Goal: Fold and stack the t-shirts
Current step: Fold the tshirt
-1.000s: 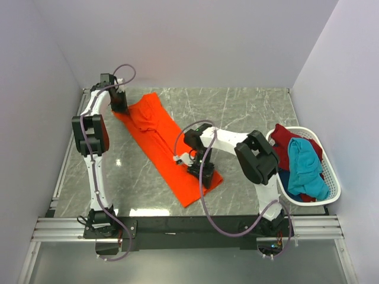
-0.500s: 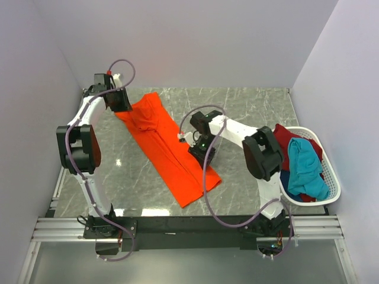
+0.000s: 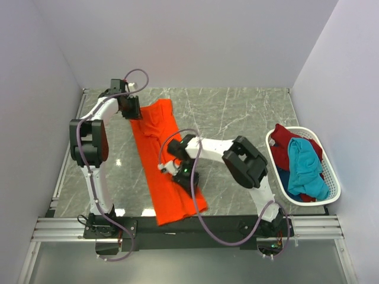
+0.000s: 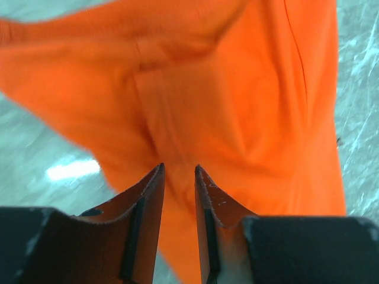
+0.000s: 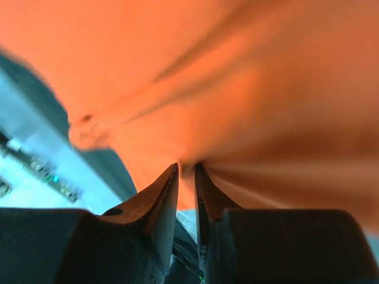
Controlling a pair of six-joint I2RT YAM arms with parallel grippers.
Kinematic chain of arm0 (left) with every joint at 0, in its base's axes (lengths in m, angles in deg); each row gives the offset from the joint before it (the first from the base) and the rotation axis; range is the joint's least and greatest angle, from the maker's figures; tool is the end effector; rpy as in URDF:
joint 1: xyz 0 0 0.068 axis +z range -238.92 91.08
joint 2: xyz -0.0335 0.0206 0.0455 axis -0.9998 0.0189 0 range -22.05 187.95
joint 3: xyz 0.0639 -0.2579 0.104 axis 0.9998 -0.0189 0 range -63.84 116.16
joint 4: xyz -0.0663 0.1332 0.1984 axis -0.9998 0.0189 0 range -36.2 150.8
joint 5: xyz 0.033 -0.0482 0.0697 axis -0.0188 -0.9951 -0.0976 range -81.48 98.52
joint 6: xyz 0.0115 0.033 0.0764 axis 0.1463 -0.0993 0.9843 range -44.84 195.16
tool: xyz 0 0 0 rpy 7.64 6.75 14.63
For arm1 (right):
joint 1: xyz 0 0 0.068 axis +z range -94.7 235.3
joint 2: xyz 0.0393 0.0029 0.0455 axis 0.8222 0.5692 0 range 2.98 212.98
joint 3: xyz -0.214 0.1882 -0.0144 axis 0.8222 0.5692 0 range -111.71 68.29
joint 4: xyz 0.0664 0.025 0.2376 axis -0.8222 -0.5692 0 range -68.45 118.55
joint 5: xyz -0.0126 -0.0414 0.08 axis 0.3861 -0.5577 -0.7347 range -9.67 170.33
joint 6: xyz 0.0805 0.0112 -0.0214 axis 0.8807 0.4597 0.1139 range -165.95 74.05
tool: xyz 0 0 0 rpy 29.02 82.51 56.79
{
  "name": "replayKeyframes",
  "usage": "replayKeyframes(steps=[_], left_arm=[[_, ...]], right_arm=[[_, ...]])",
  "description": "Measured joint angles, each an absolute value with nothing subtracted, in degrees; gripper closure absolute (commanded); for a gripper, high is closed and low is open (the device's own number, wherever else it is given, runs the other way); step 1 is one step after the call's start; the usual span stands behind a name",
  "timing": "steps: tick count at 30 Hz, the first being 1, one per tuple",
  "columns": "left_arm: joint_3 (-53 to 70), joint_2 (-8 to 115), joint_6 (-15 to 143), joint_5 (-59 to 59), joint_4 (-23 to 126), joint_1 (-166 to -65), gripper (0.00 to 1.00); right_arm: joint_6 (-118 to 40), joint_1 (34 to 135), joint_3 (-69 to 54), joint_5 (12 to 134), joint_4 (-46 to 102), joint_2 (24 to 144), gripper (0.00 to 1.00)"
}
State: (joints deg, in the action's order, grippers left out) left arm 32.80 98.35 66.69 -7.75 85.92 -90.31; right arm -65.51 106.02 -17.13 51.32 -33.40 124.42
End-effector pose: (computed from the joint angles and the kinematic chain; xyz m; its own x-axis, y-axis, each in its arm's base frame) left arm 0.4759 -0.0321 0.1946 -0.8451 -0.1208 -0.5208 0.0566 0.9484 -0.3119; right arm 0.2047 0.3066 0.1256 -0.3787 -0.9250 -0.0301 -0.8076 0.3143 0.4991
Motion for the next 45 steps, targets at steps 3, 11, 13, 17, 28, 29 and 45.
replayKeyframes(steps=[3, 11, 13, 17, 28, 29, 45], left_arm=[[36.54, 102.24, 66.71, -7.10, 86.36, -92.78, 0.69], [47.27, 112.89, 66.93, -8.13, 88.76, -98.74, 0.71], [51.70, 115.64, 66.88, -8.69, 89.22, -99.83, 0.71], [69.87, 126.37, 66.69, -9.57, 90.93, -102.33, 0.64], [62.26, 120.43, 64.81, -7.16, 75.76, -103.07, 0.35], [59.64, 117.24, 64.76, -7.43, 75.34, -102.48, 0.27], [-0.73, 55.56, 73.86, -26.25, 69.29, -86.98, 0.13]], right_arm=[[-65.99, 109.76, -17.38, 44.63, -33.25, 125.01, 0.70], [-67.25, 99.68, -20.06, 32.52, -35.30, 119.13, 0.67], [-67.12, 95.42, -20.11, 31.56, -35.19, 116.64, 0.67], [-65.75, 87.68, -20.24, 32.24, -34.54, 114.04, 0.68], [-60.26, 80.62, -24.72, 39.69, -29.75, 113.89, 0.68], [-60.04, 80.60, -24.81, 40.02, -29.01, 113.76, 0.68], [-57.35, 94.00, -23.47, 45.85, -22.14, 118.76, 0.68]])
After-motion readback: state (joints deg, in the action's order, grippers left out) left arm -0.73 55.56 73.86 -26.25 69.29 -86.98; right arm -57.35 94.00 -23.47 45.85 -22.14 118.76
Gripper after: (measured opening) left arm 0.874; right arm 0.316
